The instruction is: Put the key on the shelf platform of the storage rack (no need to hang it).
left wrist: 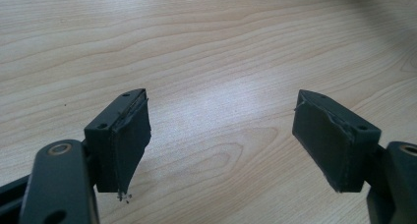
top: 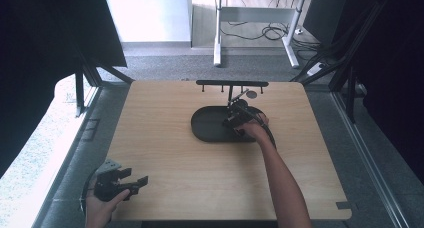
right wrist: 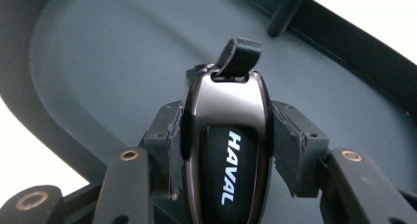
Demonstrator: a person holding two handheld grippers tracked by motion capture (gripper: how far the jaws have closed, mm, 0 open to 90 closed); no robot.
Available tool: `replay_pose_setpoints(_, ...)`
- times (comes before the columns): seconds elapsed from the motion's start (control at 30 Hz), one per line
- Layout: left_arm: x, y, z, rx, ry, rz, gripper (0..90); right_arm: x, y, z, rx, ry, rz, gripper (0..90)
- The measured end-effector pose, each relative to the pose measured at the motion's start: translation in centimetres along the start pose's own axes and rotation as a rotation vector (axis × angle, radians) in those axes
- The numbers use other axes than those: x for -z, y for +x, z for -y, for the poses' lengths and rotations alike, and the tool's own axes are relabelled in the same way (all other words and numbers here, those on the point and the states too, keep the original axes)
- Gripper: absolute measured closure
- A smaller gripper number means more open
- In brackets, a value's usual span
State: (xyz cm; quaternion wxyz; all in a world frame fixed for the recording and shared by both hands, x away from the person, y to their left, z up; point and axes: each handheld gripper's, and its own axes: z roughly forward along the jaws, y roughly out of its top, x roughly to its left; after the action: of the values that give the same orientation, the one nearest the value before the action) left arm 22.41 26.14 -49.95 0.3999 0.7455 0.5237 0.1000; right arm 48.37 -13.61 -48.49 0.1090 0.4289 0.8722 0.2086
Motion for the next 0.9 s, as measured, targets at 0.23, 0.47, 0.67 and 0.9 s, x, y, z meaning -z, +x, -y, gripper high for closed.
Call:
replay_pose_setpoints(0.23, 0.0, 0.0, 0.0, 0.006, 0.000, 0.000, 22.3, -0.7, -0.3, 0.3, 0.008, 0.016, 0.007, 49.2)
replay_pose_setpoints(0.47, 0.0, 0.0, 0.0, 0.003, 0.002, 0.000, 22.3, -1.5, -0.5, 0.7, 0.008, 0.038, 0.014, 49.1)
replay_pose_setpoints(0.67, -0.1, 0.0, 0.0, 0.004, 0.008, 0.003, 22.3, -2.2, -0.2, 0.8, 0.009, 0.054, 0.014, 49.0)
replay_pose_setpoints(0.9, -0.1, 0.0, 0.0, 0.002, 0.010, 0.004, 22.2, -2.4, 0.0, 0.8, 0.007, 0.047, 0.020, 44.2)
